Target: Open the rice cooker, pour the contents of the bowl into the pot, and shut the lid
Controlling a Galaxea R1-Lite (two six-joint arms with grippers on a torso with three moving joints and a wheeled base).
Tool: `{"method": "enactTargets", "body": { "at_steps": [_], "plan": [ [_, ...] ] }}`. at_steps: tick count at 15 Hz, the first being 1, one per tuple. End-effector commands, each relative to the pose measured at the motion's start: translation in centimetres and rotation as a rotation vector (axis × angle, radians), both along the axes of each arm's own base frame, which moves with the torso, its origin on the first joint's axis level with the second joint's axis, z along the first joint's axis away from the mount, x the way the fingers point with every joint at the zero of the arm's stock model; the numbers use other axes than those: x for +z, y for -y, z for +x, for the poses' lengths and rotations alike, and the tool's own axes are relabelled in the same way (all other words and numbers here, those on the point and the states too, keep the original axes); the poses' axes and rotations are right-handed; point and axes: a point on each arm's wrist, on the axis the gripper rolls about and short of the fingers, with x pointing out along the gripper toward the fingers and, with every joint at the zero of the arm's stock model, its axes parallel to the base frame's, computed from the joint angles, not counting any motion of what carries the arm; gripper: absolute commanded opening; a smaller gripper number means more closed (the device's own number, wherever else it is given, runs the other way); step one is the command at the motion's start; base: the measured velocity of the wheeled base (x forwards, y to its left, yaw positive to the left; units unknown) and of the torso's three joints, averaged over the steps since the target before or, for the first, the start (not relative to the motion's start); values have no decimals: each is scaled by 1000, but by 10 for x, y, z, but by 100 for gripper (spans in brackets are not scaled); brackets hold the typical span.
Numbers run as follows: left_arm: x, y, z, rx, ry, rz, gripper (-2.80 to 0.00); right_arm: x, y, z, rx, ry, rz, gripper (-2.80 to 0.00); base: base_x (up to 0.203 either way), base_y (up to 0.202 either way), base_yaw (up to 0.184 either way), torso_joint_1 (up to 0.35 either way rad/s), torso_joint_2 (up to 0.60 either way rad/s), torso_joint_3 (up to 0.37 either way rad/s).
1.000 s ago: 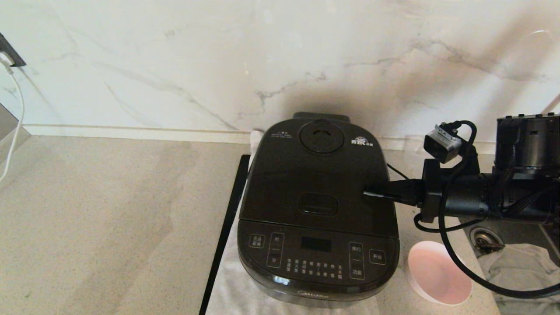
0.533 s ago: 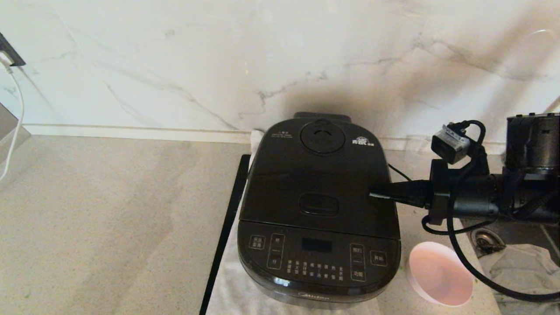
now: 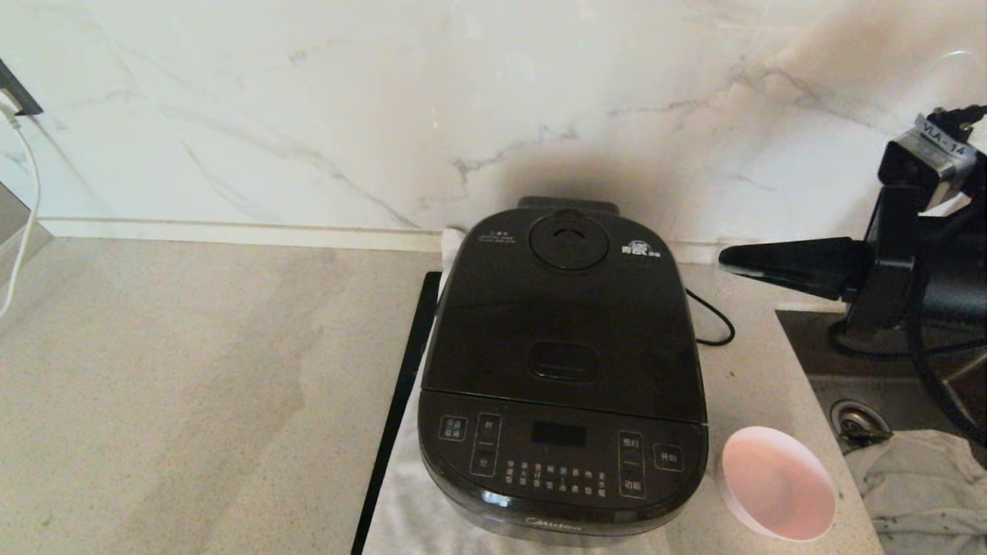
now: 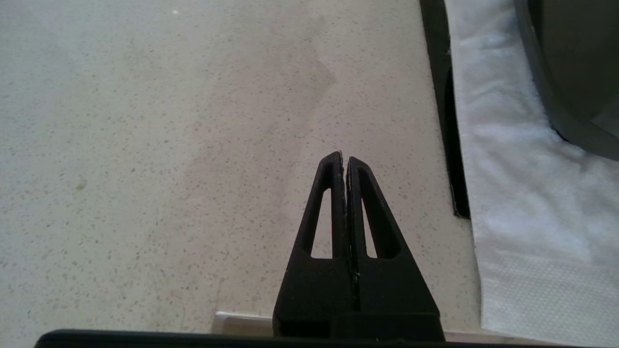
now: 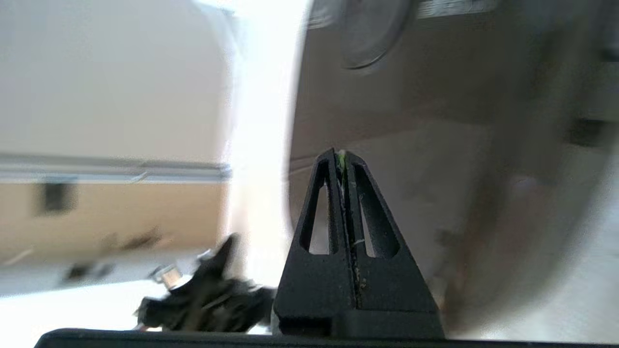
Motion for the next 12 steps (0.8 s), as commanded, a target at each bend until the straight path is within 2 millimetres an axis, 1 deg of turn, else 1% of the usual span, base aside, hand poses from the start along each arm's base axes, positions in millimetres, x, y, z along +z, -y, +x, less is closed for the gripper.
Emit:
{"method": "enactTargets", "body": {
  "at_steps": [1, 2, 3, 4, 5, 6, 7, 8, 10, 12],
  "plan": [
    [0, 0, 0, -2, -1, 0, -280, 14, 6, -20, -59, -42, -104, -280, 0, 0, 0, 0, 0, 0],
    [0, 0, 0, -1, 1, 0, -280, 21, 4, -26, -83, -80, -159, -280, 0, 0, 0, 0, 0, 0],
    [0, 0, 0, -1, 1, 0, -280, 24, 2, -34, -121, -147, -235, -280, 0, 0, 0, 0, 0, 0],
    [0, 0, 0, -2, 0, 0, -280, 26, -2, -45, -159, -177, -306, -280, 0, 0, 0, 0, 0, 0],
    [0, 0, 0, -2, 1, 0, -280, 28, -2, -56, -150, -165, -315, -280, 0, 0, 0, 0, 0, 0],
    [0, 0, 0, 0, 1, 0, -280, 25, -5, -69, -100, -162, -315, -280, 0, 0, 0, 0, 0, 0],
    [0, 0, 0, -1, 1, 0, -280, 19, -11, -78, -46, -179, -322, -280, 0, 0, 0, 0, 0, 0],
    [0, 0, 0, -2, -1, 0, -280, 6, -14, -82, -16, -222, -339, -280, 0, 0, 0, 0, 0, 0],
    [0, 0, 0, -1, 0, 0, -280, -18, -20, -85, 38, -303, -381, -280, 0, 0, 0, 0, 0, 0],
    [0, 0, 0, 0, -1, 0, -280, -33, -30, -88, 123, -353, -414, -280, 0, 0, 0, 0, 0, 0]
  ]
}}
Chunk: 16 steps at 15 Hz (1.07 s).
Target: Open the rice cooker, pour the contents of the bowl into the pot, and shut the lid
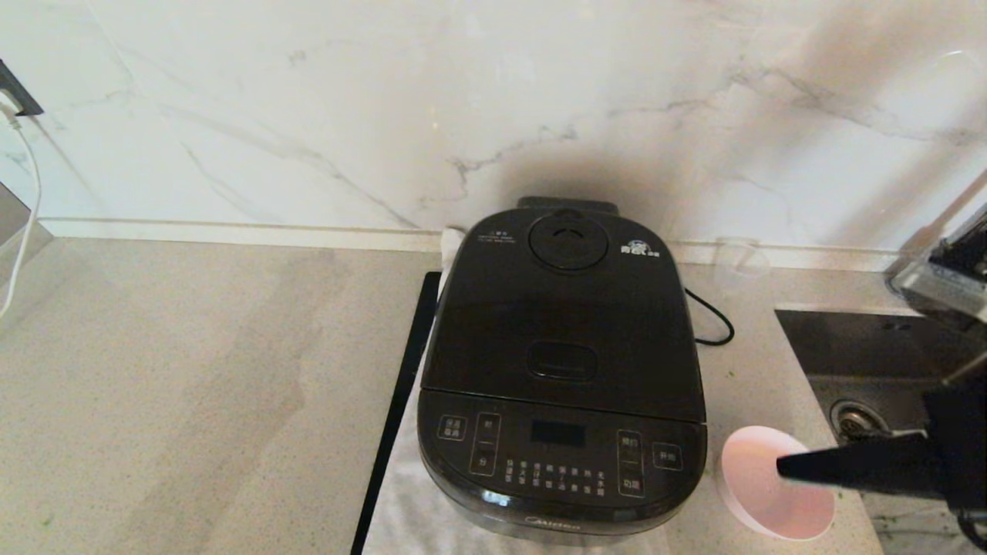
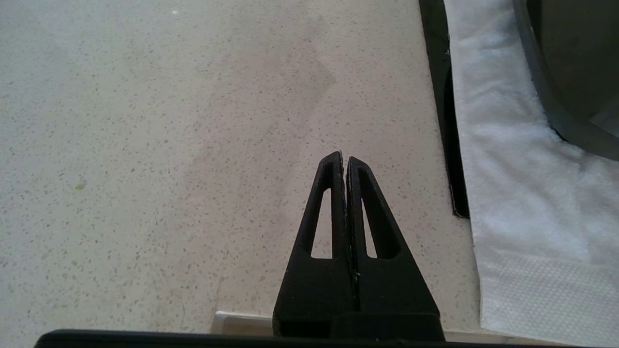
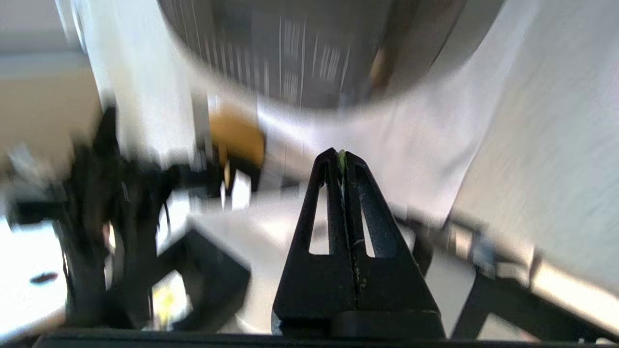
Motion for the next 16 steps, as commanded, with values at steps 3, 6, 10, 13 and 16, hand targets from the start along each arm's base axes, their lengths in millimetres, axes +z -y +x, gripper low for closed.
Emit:
{"method": "enactTargets", "body": {
  "at_steps": [3, 6, 10, 13, 16],
  "plan": [
    [0, 0, 0, 0, 1, 0, -280, -23, -25, 10, 86, -68, -39, -280, 0, 0, 0, 0, 0, 0],
    [0, 0, 0, 0, 1, 0, -280, -25, -38, 21, 101, -49, -22, -280, 0, 0, 0, 0, 0, 0],
    [0, 0, 0, -1, 1, 0, -280, -31, -50, 34, 102, -48, -20, -280, 0, 0, 0, 0, 0, 0],
    [0, 0, 0, 0, -1, 0, -280, -32, -51, 35, 110, -57, -19, -280, 0, 0, 0, 0, 0, 0],
    [0, 0, 0, 0, 1, 0, -280, -35, -53, 37, 108, -66, -25, -280, 0, 0, 0, 0, 0, 0]
  ]
}}
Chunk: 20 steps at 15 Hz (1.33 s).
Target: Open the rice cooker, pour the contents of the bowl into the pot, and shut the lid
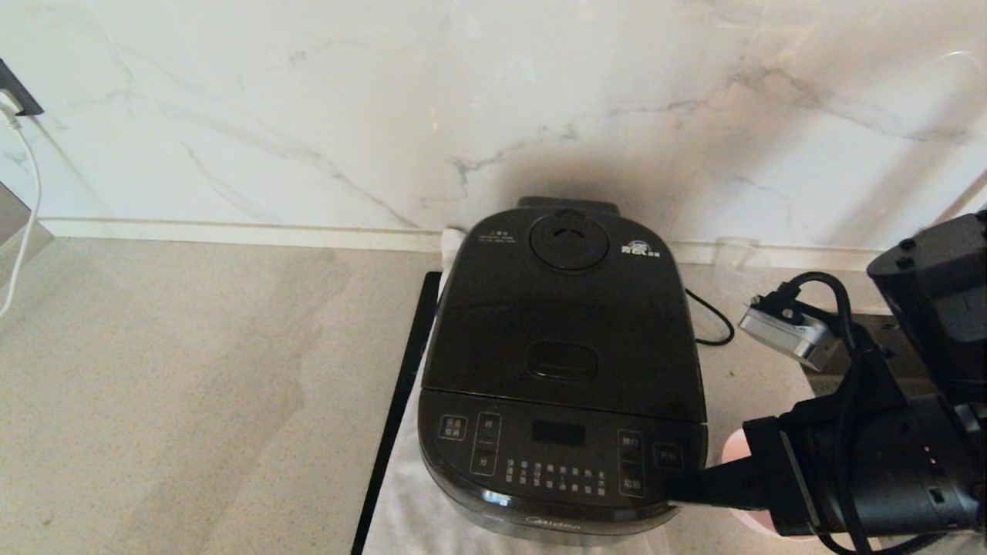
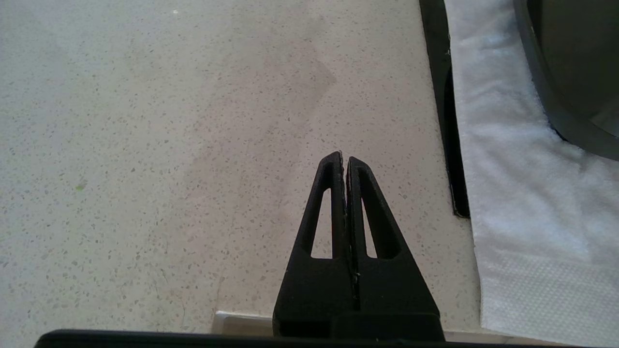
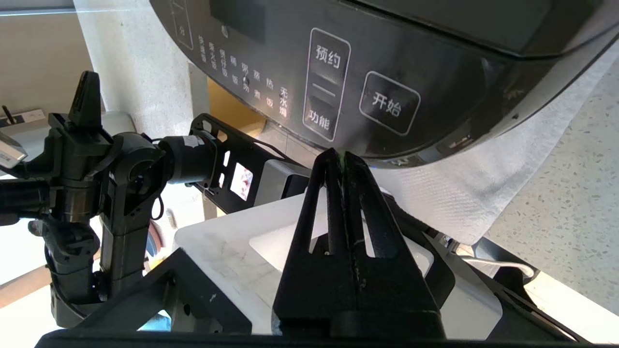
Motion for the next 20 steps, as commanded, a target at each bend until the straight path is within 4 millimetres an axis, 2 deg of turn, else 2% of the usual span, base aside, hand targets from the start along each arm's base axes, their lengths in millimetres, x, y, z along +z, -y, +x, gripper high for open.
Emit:
{"method": "enactTargets", "body": {
  "at_steps": [1, 20],
  "plan": [
    [0, 0, 0, -1, 1, 0, -280, -4, -3, 4, -4, -19, -10, -280, 0, 0, 0, 0, 0, 0],
    [0, 0, 0, 0, -1, 0, -280, 1, 8, 12, -46, -6, 23, -280, 0, 0, 0, 0, 0, 0]
  ]
}}
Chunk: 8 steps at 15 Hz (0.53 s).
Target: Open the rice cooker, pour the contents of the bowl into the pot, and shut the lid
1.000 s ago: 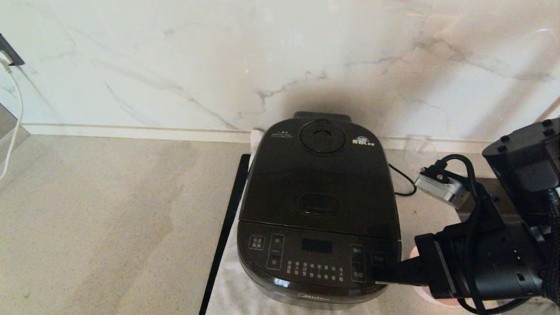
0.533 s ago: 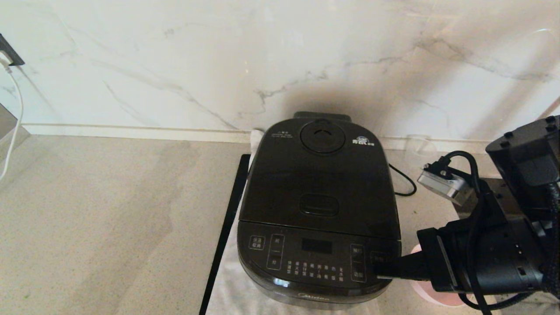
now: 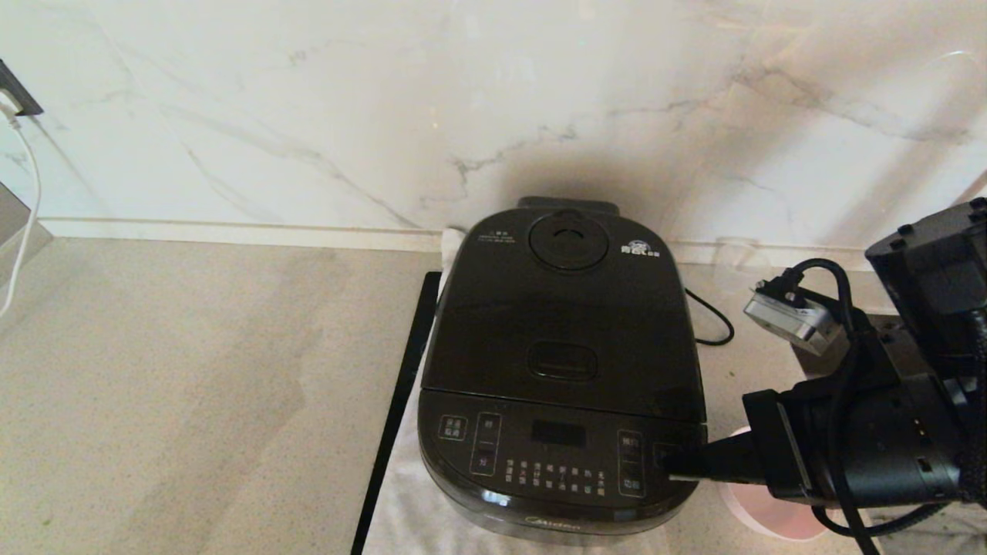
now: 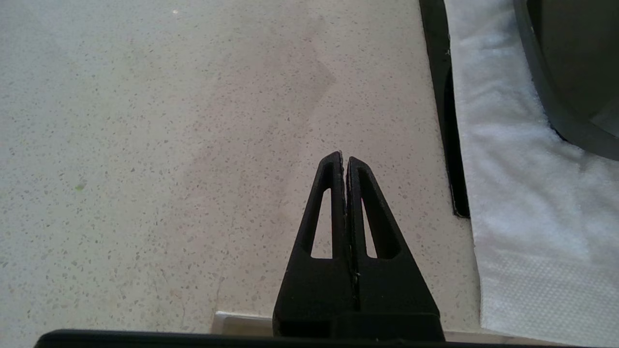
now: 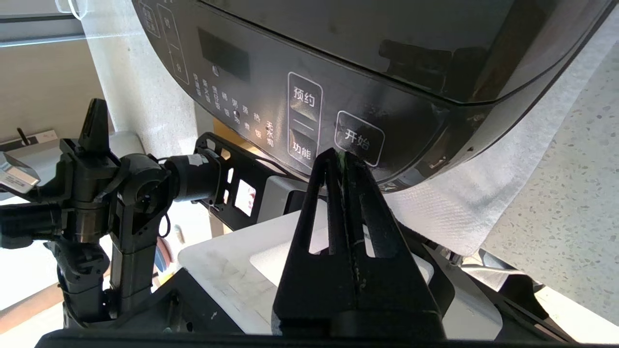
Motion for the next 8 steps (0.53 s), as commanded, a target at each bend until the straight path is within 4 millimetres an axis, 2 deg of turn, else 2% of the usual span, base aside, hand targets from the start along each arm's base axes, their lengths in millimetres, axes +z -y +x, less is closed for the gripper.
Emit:
{"method": "enactTargets", "body": {
  "at_steps": [1, 8],
  "plan": [
    [0, 0, 0, 0, 1, 0, -280, 0, 0, 0, -2, -7, 2, -280, 0, 0, 0, 0, 0, 0],
    [0, 0, 0, -1, 1, 0, -280, 2, 1, 4, -7, 2, 18, -280, 0, 0, 0, 0, 0, 0]
  ]
}}
